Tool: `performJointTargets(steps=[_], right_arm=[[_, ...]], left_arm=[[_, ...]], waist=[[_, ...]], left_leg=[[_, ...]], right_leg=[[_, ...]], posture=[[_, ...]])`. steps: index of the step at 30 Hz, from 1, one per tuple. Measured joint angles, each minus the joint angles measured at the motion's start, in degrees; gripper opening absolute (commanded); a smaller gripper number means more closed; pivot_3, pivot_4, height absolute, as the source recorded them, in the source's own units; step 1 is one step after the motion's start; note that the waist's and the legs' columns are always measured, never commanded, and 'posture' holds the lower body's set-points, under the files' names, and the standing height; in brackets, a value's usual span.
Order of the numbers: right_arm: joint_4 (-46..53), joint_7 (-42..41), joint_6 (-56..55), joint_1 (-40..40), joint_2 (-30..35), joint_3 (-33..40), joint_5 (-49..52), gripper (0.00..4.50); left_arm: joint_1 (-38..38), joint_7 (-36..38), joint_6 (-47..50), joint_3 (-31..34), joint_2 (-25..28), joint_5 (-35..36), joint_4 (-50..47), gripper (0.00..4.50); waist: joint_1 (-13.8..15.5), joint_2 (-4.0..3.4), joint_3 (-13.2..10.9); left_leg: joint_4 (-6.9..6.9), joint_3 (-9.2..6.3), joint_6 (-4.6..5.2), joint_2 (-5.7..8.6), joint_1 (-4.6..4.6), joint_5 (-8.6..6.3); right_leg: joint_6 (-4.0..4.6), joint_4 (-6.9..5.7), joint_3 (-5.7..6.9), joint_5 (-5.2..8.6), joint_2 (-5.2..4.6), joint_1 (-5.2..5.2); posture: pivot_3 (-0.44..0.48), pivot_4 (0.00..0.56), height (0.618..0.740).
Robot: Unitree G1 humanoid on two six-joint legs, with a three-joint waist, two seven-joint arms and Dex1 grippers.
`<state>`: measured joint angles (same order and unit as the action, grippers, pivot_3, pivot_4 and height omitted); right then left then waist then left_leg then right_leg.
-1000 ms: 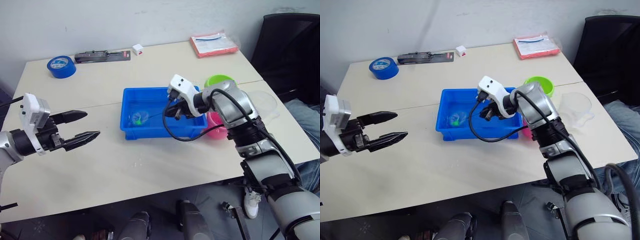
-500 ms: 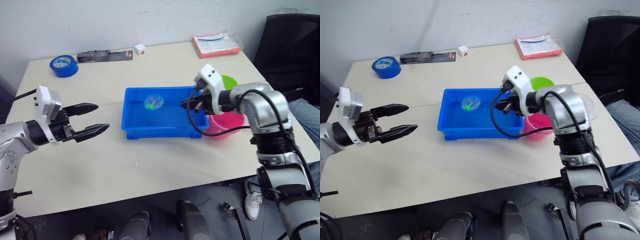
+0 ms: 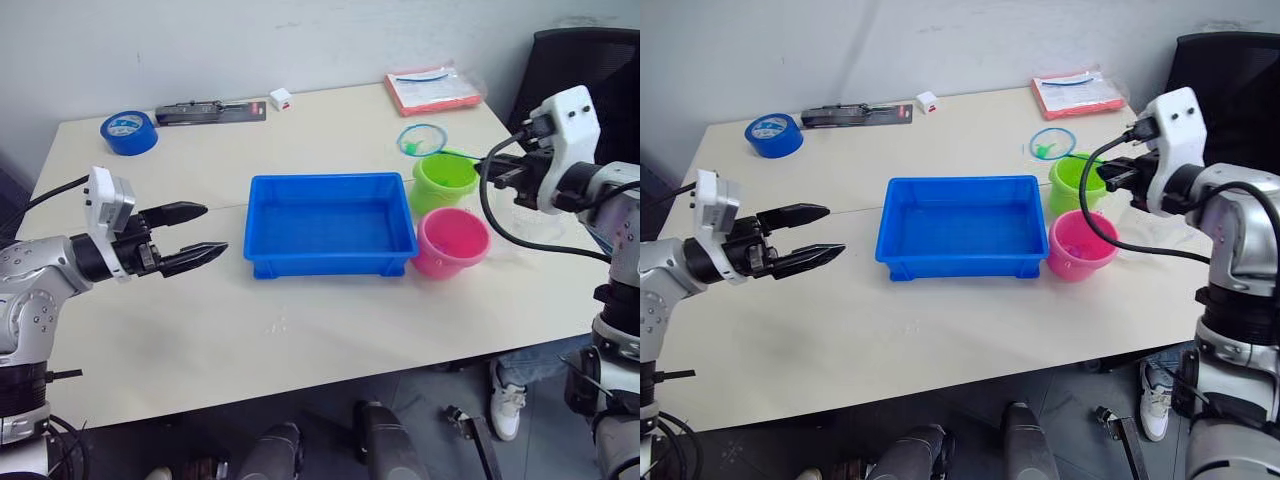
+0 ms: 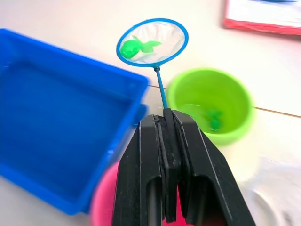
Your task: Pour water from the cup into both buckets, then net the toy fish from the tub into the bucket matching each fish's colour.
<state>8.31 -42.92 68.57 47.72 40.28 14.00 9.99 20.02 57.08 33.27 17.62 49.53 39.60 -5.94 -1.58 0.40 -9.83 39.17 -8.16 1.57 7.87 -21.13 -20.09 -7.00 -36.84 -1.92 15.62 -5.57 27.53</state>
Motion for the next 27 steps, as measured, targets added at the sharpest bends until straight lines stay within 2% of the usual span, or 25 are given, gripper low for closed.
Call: performJointTargets(steps=[9,18,21,27], right_arm=[[-3.81,7.16,-7.37,-2.65,2.88,-1.67,-3.65,0.78],[-5.38,10.73,-18.93,-6.54,6.86,-10.43,-10.94,0.78],[-5.00,11.39,-26.77,-7.73,10.83,-17.18,-16.62,0.78],[-4.02,12.44,-36.87,-10.14,14.42,-23.53,-24.84,0.78]], left_arm=[[2.51,0.48,-0.56,-1.80,-0.45,-0.83,0.87,4.50],[3.29,1.28,-0.98,-2.55,-0.74,-1.58,2.26,4.50],[3.97,1.34,-1.19,-3.33,-1.59,-1.69,2.28,4.50],[4.22,1.44,-1.55,-3.48,-2.20,-1.79,2.35,4.50]], waist=[[-0.03,0.00,0.00],[-0.02,0.00,0.00],[-0.02,0.00,0.00],[-0.04,0.00,0.00]], left_leg=[[0.00,0.03,0.01,0.00,0.00,0.00],[0.02,0.06,0.01,0.01,0.00,0.00],[0.03,0.06,0.01,0.01,0.00,0.00],[0.02,0.07,0.01,0.01,0.00,0.00]], right_leg=[[0.00,0.00,-0.02,0.00,-0.01,0.00],[0.00,-0.01,-0.03,0.00,-0.01,0.01],[0.00,-0.01,-0.02,0.00,0.00,0.01],[0.00,-0.01,-0.03,0.00,0.01,0.02]], posture=[[0.000,0.150,0.740],[0.000,0.150,0.740],[0.000,0.150,0.740],[0.000,0.150,0.740]])
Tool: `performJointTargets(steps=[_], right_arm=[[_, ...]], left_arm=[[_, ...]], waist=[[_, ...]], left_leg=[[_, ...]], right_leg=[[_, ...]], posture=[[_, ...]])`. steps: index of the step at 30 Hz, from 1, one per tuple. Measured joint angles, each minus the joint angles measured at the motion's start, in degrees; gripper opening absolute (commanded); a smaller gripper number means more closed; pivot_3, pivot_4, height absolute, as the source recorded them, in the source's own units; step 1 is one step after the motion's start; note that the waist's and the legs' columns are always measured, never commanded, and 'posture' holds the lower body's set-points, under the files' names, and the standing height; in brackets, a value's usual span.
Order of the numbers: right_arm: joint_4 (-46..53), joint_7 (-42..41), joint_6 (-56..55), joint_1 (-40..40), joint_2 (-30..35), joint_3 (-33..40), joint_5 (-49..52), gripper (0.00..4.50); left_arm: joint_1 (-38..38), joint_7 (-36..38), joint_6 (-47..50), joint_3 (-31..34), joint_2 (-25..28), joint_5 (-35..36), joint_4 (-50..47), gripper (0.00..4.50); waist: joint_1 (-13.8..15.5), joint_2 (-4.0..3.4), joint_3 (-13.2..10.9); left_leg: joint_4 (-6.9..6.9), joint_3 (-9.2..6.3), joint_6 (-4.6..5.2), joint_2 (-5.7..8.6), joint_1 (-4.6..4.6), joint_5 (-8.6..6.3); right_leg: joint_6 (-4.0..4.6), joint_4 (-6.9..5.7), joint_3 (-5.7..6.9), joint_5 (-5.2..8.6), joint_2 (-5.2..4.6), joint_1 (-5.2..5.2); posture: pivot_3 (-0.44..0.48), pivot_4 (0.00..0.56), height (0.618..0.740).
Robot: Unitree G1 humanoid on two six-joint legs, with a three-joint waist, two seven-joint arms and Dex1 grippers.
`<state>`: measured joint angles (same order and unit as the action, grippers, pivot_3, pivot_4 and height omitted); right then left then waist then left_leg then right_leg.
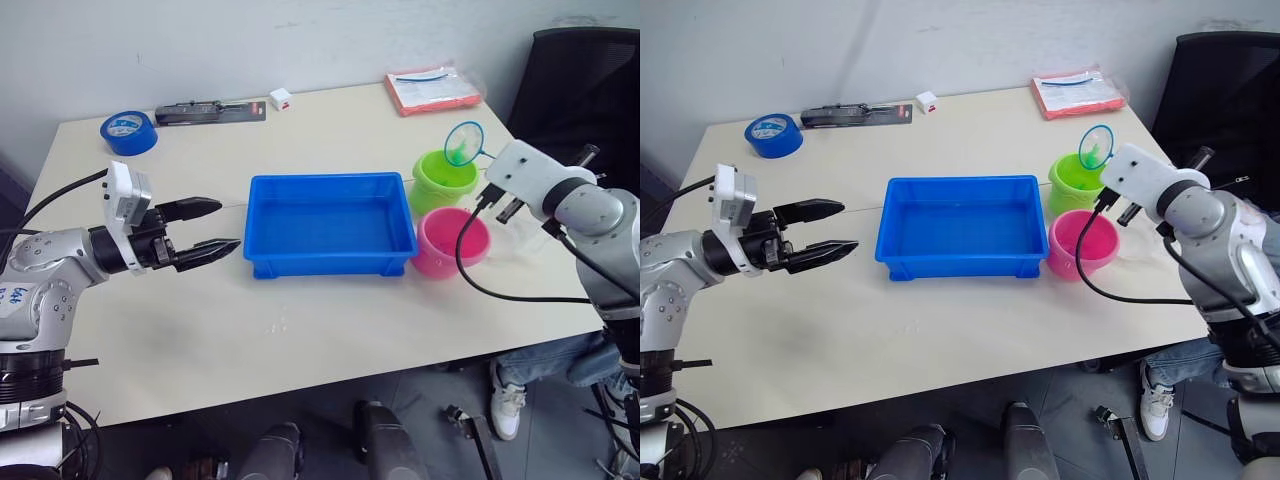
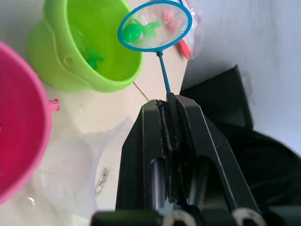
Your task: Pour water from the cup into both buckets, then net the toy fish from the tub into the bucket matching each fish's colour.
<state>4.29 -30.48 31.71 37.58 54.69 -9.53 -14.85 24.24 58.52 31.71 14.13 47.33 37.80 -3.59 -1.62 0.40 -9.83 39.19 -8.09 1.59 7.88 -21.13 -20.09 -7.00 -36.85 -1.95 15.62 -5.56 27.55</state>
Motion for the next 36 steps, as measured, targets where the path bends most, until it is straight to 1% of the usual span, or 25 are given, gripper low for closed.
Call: performJointTargets(steps=[5,9,11,20,23,27,29,32,34,36], right_arm=[[0.18,0.75,-5.46,-1.00,2.18,-3.10,-5.42,0.78],[0.16,2.73,-13.30,-2.47,5.64,-6.25,-13.19,0.78],[-0.14,4.82,-17.78,-2.65,7.99,-8.75,-19.52,0.78],[-1.90,6.58,-24.41,-3.63,9.45,-9.34,-29.36,0.78],[-2.03,6.48,-25.48,-4.51,9.27,-9.58,-30.66,0.78],[-1.76,5.48,-25.09,-5.21,7.39,-7.83,-29.97,0.78],[-0.62,3.51,-22.99,-5.68,5.17,-5.24,-26.68,0.78],[0.30,1.88,-22.27,-5.54,4.71,-2.70,-23.22,0.78],[0.85,-1.17,-20.09,-4.67,2.61,1.94,-17.65,0.78],[2.72,-6.60,-15.59,-1.79,-0.51,6.98,-8.05,0.78]], left_arm=[[0.25,0.13,-0.76,-0.12,-0.42,-0.18,0.07,4.50],[0.34,0.25,-1.22,-0.14,-0.85,-0.27,0.18,4.50],[0.51,0.37,-1.29,-0.20,-1.04,-0.32,0.32,4.50],[0.67,0.43,-1.69,-0.73,-1.35,-0.73,1.69,4.50],[0.69,0.46,-1.76,-0.75,-1.36,-0.82,1.73,4.50],[0.70,0.63,-1.78,-0.79,-1.37,-0.84,1.75,4.50],[0.69,0.89,-1.81,-0.83,-1.37,-0.94,1.77,4.50],[0.69,1.00,-1.88,-0.92,-1.37,-1.03,1.77,4.50],[0.69,1.12,-1.88,-0.99,-1.45,-1.03,1.78,4.50],[1.08,1.29,-1.76,-1.08,-1.61,-0.96,1.79,4.50]], waist=[[0.05,0.00,0.00],[0.08,0.00,0.00],[0.08,0.00,0.00],[0.08,0.00,0.00],[0.07,0.00,0.00],[0.07,0.00,0.00],[0.07,0.00,0.00],[0.08,0.00,0.00],[0.10,0.00,0.00],[0.00,0.00,0.00]], left_leg=[[0.00,0.01,0.00,0.00,0.00,0.00],[0.01,0.02,0.00,0.01,0.01,0.00],[0.01,0.04,0.00,0.01,0.01,0.00],[-0.01,0.06,0.00,0.00,0.01,0.00],[-0.01,0.07,0.00,0.00,0.01,0.00],[-0.01,0.07,0.00,0.00,0.01,0.00],[0.00,0.08,0.00,0.00,0.01,0.00],[0.00,0.07,0.00,0.00,0.01,0.00],[0.00,0.06,0.00,-0.01,0.02,0.00],[0.00,0.06,0.00,-0.02,0.01,0.00]], right_leg=[[0.00,0.01,0.00,0.00,0.01,0.00],[0.00,0.02,-0.01,0.00,0.01,0.00],[0.00,0.01,-0.02,0.00,0.02,0.02],[0.00,0.01,-0.04,0.00,0.04,0.02],[0.00,0.01,-0.05,0.00,0.04,0.01],[0.00,0.02,-0.06,0.00,0.04,0.01],[0.00,0.02,-0.07,0.00,0.04,0.00],[0.00,0.02,-0.07,0.00,0.04,0.00],[0.00,0.04,-0.06,0.00,0.04,-0.02],[0.00,0.05,-0.07,0.00,0.04,-0.01]], posture=[[0.000,0.150,0.740],[0.000,0.150,0.740],[0.000,0.150,0.740],[0.000,0.150,0.740],[0.000,0.150,0.740],[0.000,0.150,0.740],[0.000,0.150,0.740],[0.000,0.150,0.740],[0.000,0.150,0.740],[0.000,0.150,0.740]])
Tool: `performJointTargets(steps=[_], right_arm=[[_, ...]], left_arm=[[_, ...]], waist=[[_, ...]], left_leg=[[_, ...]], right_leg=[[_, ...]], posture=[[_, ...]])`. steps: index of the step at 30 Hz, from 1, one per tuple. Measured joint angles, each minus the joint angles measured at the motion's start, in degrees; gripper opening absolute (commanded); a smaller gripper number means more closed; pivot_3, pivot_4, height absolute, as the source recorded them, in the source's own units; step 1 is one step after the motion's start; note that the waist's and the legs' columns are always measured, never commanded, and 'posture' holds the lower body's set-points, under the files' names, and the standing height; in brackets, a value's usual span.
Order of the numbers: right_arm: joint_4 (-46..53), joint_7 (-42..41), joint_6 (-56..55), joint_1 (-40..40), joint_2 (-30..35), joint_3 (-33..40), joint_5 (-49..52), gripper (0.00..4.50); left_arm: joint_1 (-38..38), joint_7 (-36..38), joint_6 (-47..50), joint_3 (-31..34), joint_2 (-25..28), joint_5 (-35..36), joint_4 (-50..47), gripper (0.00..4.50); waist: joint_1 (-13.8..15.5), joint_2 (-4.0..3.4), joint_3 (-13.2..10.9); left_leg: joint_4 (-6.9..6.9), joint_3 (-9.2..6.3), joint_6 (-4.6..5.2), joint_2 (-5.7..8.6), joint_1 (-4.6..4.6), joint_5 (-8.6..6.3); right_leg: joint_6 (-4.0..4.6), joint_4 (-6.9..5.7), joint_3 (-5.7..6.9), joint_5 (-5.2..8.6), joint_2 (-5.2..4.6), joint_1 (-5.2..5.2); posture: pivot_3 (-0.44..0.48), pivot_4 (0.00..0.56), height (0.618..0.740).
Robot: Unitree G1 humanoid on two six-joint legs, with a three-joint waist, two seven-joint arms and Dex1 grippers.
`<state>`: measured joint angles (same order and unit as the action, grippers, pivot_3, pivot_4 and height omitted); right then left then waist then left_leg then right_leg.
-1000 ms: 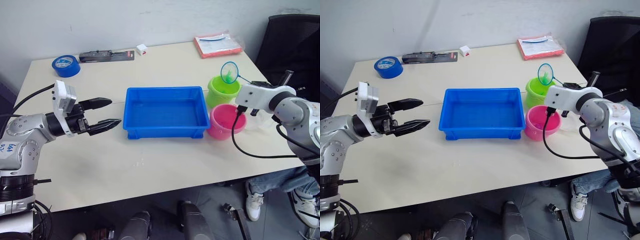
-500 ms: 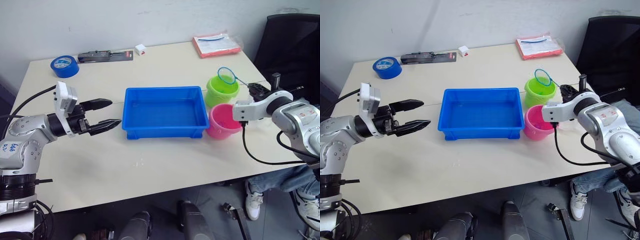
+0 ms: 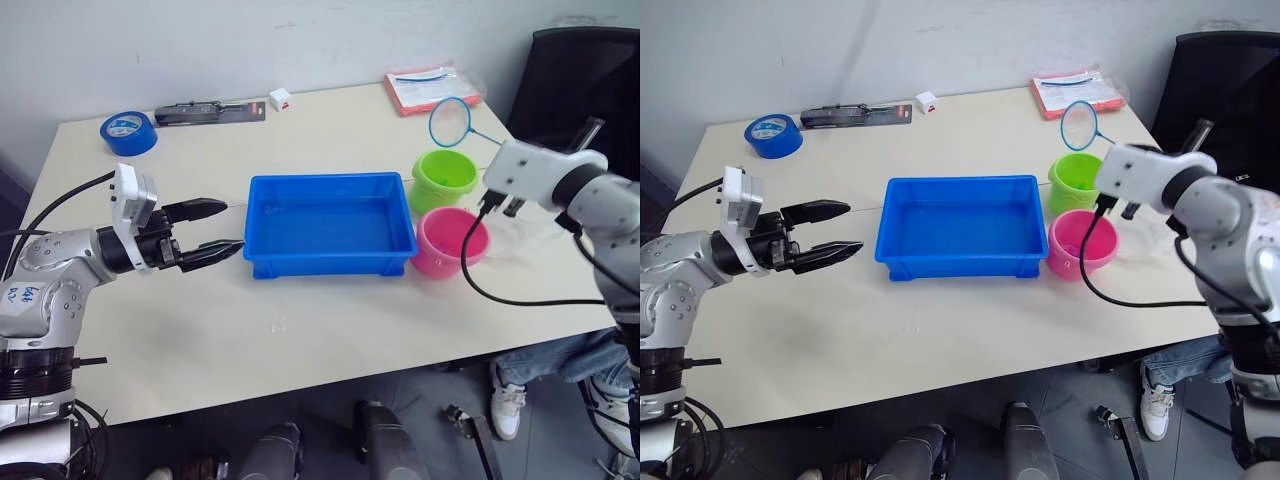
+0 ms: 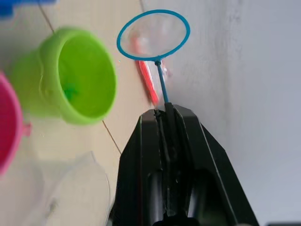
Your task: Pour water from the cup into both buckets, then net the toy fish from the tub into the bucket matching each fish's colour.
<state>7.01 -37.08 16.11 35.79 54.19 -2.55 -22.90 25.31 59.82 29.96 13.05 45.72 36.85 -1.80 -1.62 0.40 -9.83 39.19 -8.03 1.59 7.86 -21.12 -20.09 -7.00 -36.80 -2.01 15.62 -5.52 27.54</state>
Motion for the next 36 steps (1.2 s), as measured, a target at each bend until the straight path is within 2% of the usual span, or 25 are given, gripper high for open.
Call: performJointTargets(steps=[3,7,11,13,18,20,24,30,36], right_arm=[[2.98,-6.96,5.99,2.84,-3.10,4.86,11.69,0.78],[7.32,-16.14,14.19,3.20,-5.82,7.89,26.35,0.78],[10.47,-27.34,23.26,2.45,-6.83,6.57,40.71,0.78],[11.06,-31.12,25.39,2.44,-6.74,4.20,44.08,0.78],[11.32,-36.13,26.90,0.61,-6.77,-0.18,47.96,0.78],[11.61,-37.15,26.47,-1.09,-9.20,-4.63,48.82,0.78],[7.70,-35.89,20.29,-1.33,-13.66,-12.44,44.26,0.78],[-0.77,-33.11,12.34,-1.41,-19.53,-17.71,38.19,0.78],[-6.72,-32.09,8.10,-1.42,-22.68,-19.84,34.89,0.78]], left_arm=[[1.09,0.74,0.15,0.00,0.20,0.16,0.00,4.50],[1.37,2.22,1.40,-0.10,2.43,0.33,-0.05,4.50],[0.92,4.19,3.59,-0.68,5.72,0.34,-2.82,4.50],[-0.38,5.33,4.18,-0.75,7.27,0.37,-4.97,4.50],[-4.48,7.33,5.13,-0.75,9.26,0.69,-9.06,4.50],[-8.68,8.73,6.04,-1.40,9.79,1.05,-12.46,4.50],[-12.56,8.80,3.60,-5.39,9.55,-1.81,-16.12,4.50],[-13.39,3.60,-4.80,-14.21,2.09,-11.76,-14.45,4.50],[-14.97,3.60,-9.13,-17.94,0.22,-15.78,-11.16,4.50]], waist=[[0.01,0.00,0.00],[0.07,0.00,0.00],[0.08,0.00,0.00],[0.06,0.00,0.00],[0.11,0.00,0.00],[0.10,0.00,0.00],[0.17,0.00,0.00],[0.36,0.02,0.01],[0.07,0.02,0.02]], left_leg=[[-0.02,-0.06,0.00,-0.04,0.00,0.00],[0.00,-0.12,0.03,-0.04,-0.01,-0.02],[0.02,-0.12,0.06,-0.03,0.00,-0.04],[0.02,-0.13,0.08,-0.03,0.00,-0.05],[0.01,-0.12,0.08,-0.03,0.00,-0.05],[0.03,-0.10,0.08,-0.03,0.03,-0.06],[0.04,-0.09,0.08,-0.02,0.04,-0.06],[0.06,-0.10,0.08,0.00,0.06,-0.06],[0.05,-0.11,0.08,-0.01,0.05,-0.06]], right_leg=[[0.00,0.02,0.06,0.00,0.02,-0.03],[0.00,0.05,0.10,0.00,0.00,-0.08],[0.00,0.04,0.10,0.00,-0.02,-0.09],[0.00,0.05,0.10,0.00,-0.02,-0.09],[0.00,0.04,0.10,0.00,-0.02,-0.07],[0.00,0.02,0.09,0.00,-0.03,-0.10],[0.00,0.03,0.09,0.00,-0.03,-0.10],[0.00,0.03,0.12,-0.01,-0.03,-0.13],[0.00,0.01,0.12,0.00,-0.01,-0.09]], posture=[[0.000,0.150,0.740],[0.000,0.150,0.740],[0.000,0.150,0.740],[0.000,0.150,0.740],[0.000,0.150,0.740],[0.000,0.150,0.740],[0.000,0.150,0.740],[0.000,0.150,0.740],[0.000,0.150,0.740]])
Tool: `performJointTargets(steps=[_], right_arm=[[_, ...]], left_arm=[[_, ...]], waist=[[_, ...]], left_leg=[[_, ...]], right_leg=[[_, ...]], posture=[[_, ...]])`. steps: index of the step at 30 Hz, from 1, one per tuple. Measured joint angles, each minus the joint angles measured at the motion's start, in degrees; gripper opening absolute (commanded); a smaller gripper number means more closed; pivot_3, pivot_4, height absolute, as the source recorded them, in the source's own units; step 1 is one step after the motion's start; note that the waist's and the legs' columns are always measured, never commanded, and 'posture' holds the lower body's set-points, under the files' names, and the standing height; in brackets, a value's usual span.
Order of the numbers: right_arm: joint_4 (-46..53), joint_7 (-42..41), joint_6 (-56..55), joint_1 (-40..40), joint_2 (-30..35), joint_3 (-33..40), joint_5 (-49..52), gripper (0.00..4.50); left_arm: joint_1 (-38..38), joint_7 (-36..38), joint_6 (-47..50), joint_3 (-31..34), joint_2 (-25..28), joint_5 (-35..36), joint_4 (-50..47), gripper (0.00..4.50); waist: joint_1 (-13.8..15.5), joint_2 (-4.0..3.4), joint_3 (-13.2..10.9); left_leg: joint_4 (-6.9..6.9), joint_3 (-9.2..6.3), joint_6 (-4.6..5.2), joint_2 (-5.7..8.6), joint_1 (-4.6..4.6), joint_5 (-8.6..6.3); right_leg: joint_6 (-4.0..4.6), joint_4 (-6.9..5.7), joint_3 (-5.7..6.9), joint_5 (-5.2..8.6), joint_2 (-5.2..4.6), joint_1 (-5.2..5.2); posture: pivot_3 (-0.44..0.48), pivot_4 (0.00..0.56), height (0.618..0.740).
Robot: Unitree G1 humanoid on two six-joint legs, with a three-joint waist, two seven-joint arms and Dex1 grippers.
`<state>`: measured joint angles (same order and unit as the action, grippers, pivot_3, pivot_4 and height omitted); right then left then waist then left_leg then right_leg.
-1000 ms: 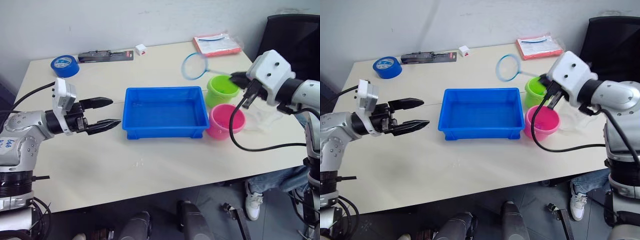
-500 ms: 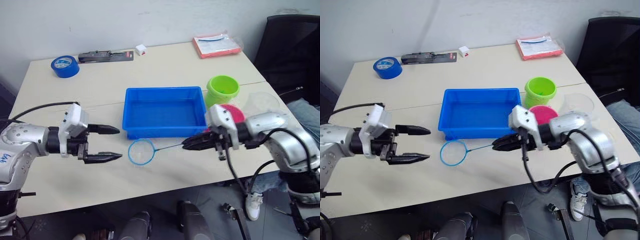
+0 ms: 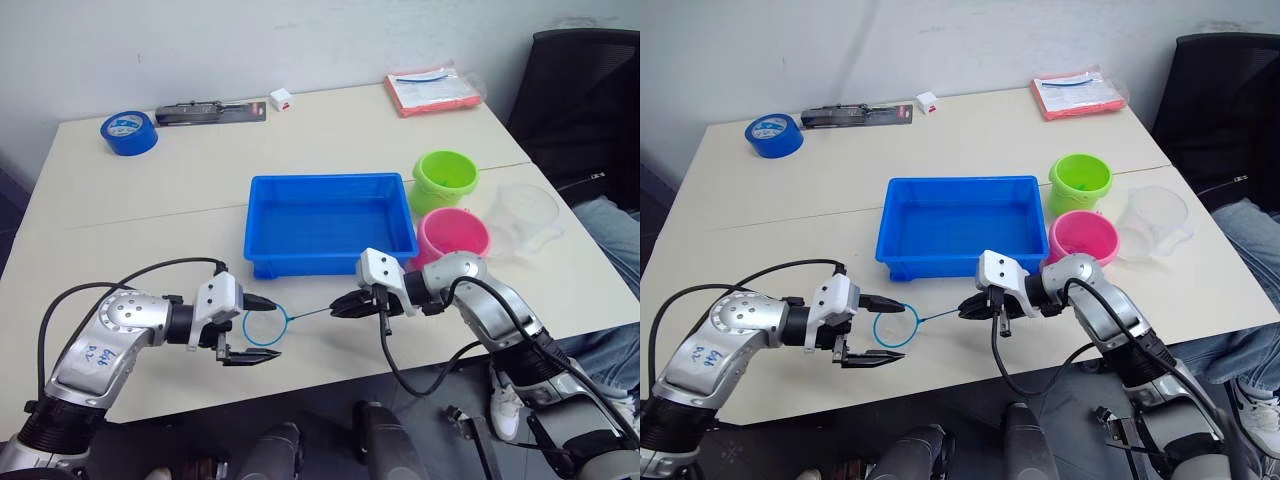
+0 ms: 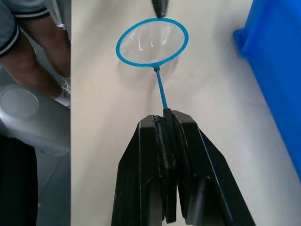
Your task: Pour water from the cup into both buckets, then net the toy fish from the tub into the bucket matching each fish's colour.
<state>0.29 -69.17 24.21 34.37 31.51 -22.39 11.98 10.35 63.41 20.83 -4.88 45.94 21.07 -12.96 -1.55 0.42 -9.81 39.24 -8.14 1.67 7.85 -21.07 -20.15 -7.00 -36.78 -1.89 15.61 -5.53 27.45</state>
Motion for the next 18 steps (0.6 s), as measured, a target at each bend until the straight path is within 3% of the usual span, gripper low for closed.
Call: performJointTargets(steps=[3,4,9,18], right_arm=[[-1.73,0.02,-1.23,0.05,-0.84,0.00,-0.87,0.78],[-2.22,0.03,-1.60,0.14,-0.89,0.00,-1.21,1.86],[-2.92,0.04,-1.80,0.27,-0.86,0.03,-2.21,4.24],[1.54,-1.42,0.96,-1.47,5.20,2.11,-2.20,4.24]], left_arm=[[0.00,0.03,-1.25,-0.01,0.03,-1.38,0.68,4.50],[0.00,0.04,-1.56,-0.01,0.03,-1.48,0.74,4.50],[-0.01,0.24,-2.33,-0.01,0.02,-2.08,2.38,4.50],[-1.94,-1.18,-0.74,2.47,-0.42,-0.57,1.92,4.50]], waist=[[0.02,0.00,0.00],[0.02,0.00,0.00],[0.02,0.00,0.00],[0.13,0.00,0.00]], left_leg=[[0.01,0.00,0.00,0.00,0.00,0.00],[0.01,0.00,0.00,0.00,-0.01,0.00],[0.01,-0.01,0.00,0.00,0.00,0.00],[0.01,-0.01,0.00,0.00,-0.01,0.00]], right_leg=[[0.00,0.00,0.00,0.00,0.00,-0.01],[0.00,0.00,0.00,0.00,0.00,-0.01],[0.00,0.00,0.00,0.00,0.00,-0.01],[0.00,0.00,0.00,0.00,-0.01,-0.01]], posture=[[0.000,0.150,0.740],[0.000,0.150,0.740],[0.000,0.150,0.740],[0.000,0.150,0.740]])
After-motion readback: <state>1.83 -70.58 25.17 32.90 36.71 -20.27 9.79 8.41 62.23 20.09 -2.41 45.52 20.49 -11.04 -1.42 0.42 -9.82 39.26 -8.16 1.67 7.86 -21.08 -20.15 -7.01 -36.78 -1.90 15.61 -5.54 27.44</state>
